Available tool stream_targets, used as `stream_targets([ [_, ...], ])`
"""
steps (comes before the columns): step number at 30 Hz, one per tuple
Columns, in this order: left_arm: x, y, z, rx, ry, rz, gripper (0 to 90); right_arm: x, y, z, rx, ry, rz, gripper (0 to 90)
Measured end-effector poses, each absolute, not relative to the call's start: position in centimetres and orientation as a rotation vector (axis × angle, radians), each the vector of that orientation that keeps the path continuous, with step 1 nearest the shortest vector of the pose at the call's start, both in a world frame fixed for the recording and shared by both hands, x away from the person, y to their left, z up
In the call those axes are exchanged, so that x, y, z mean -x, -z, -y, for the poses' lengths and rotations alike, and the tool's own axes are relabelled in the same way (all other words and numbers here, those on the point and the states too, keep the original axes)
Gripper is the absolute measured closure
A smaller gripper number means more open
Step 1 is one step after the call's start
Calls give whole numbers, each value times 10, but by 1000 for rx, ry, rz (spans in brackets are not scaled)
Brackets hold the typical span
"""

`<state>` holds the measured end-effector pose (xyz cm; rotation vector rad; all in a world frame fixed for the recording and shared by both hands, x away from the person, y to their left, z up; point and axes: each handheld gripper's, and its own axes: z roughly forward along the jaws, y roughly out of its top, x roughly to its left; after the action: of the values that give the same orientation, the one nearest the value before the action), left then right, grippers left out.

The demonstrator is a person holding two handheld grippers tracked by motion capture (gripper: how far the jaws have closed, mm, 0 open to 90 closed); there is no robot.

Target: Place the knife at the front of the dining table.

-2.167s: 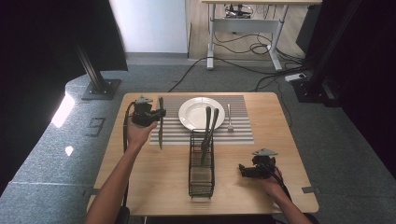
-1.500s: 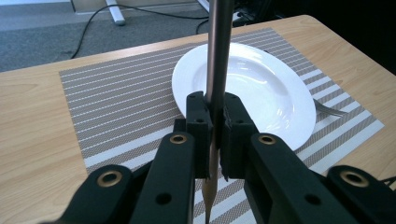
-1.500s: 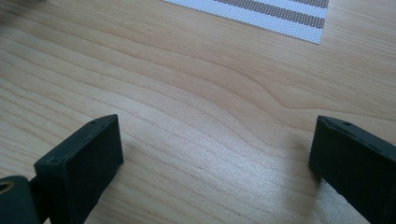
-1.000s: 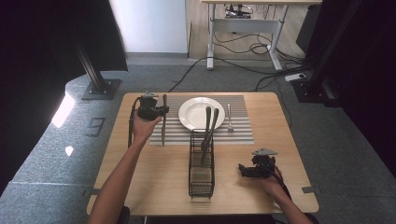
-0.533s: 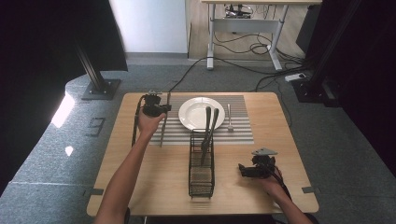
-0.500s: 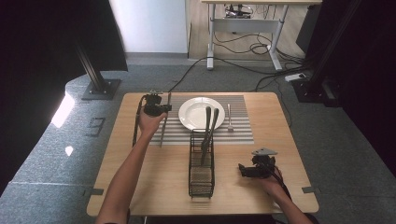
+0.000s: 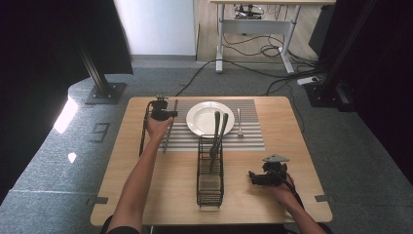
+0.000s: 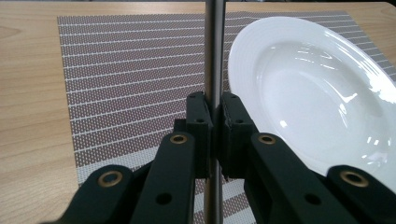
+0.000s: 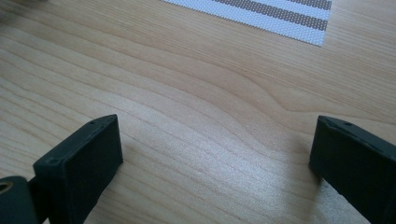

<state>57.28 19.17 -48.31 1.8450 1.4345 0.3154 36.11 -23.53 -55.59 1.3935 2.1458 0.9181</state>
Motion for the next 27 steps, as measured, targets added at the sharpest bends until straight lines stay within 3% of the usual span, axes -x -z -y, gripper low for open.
stream_targets([
  [27, -596, 514, -172, -1912, -308, -1539, 838, -362, 556, 235, -1388, -921, -2150, 24],
])
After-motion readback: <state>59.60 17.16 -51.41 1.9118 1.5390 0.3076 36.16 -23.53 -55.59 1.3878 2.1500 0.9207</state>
